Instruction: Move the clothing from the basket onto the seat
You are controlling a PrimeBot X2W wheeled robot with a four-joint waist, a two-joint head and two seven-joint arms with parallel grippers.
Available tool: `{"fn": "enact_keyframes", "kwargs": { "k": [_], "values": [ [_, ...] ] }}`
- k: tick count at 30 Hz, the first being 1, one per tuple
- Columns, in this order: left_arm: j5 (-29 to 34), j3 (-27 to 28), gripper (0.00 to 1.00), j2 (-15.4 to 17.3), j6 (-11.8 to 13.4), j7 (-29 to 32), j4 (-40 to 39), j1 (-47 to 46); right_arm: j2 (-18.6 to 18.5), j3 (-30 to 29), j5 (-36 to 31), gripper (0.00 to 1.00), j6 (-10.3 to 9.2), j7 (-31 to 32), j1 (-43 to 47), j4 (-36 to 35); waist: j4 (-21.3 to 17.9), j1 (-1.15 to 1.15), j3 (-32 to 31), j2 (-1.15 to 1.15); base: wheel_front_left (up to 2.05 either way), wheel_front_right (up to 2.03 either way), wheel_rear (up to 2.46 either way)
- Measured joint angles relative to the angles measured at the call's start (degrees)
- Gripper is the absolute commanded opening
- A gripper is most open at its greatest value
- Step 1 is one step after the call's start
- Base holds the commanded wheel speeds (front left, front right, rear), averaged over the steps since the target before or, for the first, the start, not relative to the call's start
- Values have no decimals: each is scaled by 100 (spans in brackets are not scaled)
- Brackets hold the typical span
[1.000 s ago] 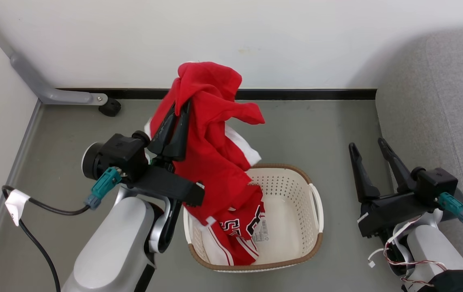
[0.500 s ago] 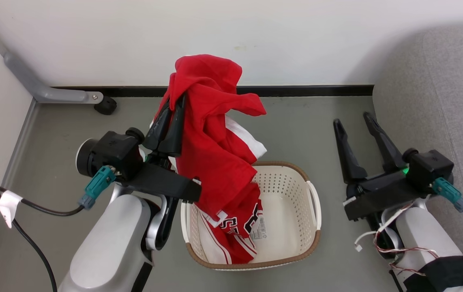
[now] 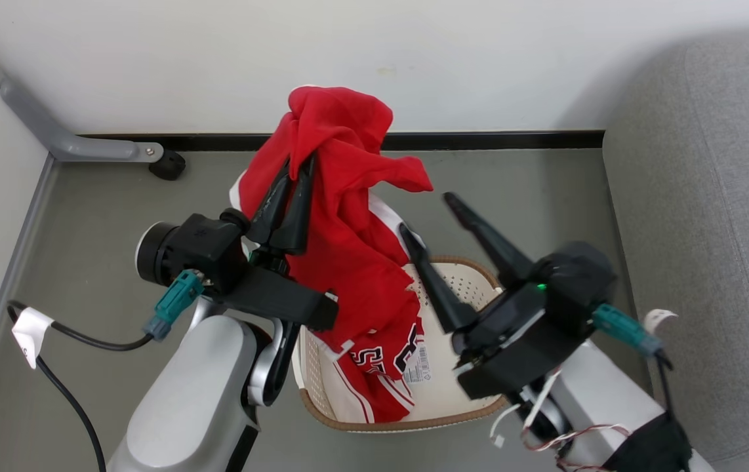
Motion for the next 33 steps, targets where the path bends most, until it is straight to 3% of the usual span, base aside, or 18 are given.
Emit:
{"fn": "enact_keyframes", "kwargs": {
  "k": [9,17,33],
  "values": [
    [58,-51,0,-109,-55,0,44,-62,-8,1089,181,100,0,0,-431,261,77,0,64,0,0,0,0],
    [109,-111,0,-237,-149,0,51,-153,-19,1209,179,100,0,0,-557,792,219,0,115,0,0,0,0],
    [144,-100,0,-316,-196,0,46,-157,-7,848,181,100,-58,0,-769,1443,359,0,126,0,0,0,0]
  ]
}}
